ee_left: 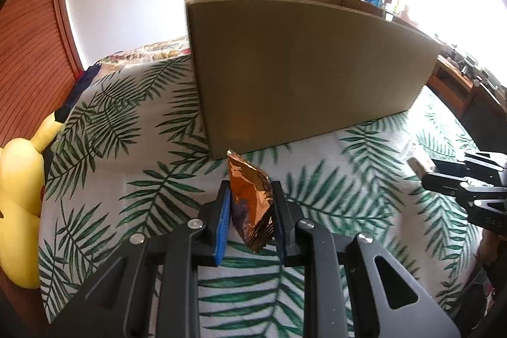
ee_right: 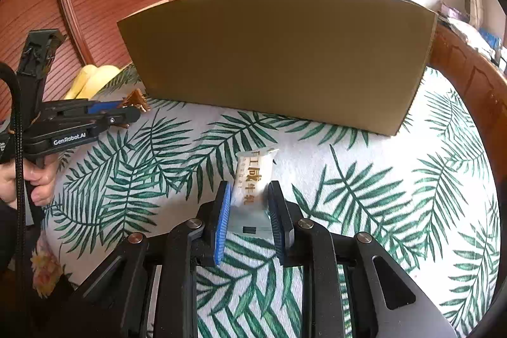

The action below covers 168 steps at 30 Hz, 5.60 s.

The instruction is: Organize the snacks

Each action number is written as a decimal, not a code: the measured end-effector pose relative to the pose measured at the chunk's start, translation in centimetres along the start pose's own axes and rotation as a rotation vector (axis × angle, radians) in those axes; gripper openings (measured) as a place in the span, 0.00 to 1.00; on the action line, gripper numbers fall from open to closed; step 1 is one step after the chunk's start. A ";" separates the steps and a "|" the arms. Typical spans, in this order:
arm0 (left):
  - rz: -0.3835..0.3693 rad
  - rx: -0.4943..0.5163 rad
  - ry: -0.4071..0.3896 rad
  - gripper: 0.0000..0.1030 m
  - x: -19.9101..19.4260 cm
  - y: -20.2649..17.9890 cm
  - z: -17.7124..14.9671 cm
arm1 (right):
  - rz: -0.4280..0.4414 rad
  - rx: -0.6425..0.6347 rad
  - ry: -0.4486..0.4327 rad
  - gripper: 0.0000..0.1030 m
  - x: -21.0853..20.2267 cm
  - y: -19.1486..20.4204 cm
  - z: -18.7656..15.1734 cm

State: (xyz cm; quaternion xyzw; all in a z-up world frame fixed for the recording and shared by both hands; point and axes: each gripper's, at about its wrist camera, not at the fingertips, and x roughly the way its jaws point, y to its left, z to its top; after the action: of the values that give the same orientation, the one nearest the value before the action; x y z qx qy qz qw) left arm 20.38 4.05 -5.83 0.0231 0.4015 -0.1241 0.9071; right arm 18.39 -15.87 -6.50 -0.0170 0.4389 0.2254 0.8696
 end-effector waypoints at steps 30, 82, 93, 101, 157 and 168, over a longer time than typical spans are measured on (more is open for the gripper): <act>-0.096 0.071 -0.219 0.22 -6.4 -5.6 8.6 | -0.066 0.000 -0.230 0.21 -8.6 -3.0 4.6; -0.062 0.019 -0.153 0.33 2.8 -2.6 13.3 | 0.039 -0.051 -0.158 0.23 2.1 -4.0 14.8; -0.057 0.016 -0.154 0.36 3.0 -2.5 13.4 | 0.036 -0.021 -0.165 0.30 2.1 -4.1 14.3; -0.045 0.028 -0.169 0.36 1.6 -2.9 13.1 | 0.030 -0.004 -0.198 0.31 0.9 -4.1 13.9; 0.121 0.005 -0.349 0.77 -19.6 -10.4 -1.6 | -0.193 0.109 -0.413 0.88 -20.2 2.5 -0.8; 0.147 -0.030 -0.421 0.99 -22.3 -11.0 -3.3 | -0.224 0.081 -0.460 1.00 -22.7 3.9 -1.9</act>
State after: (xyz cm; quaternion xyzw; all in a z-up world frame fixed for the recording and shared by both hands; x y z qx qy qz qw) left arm 0.91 -1.56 8.94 0.0124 0.2022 -0.0539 0.9778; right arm 3.69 -21.32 10.45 0.0210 0.2336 0.1078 0.9661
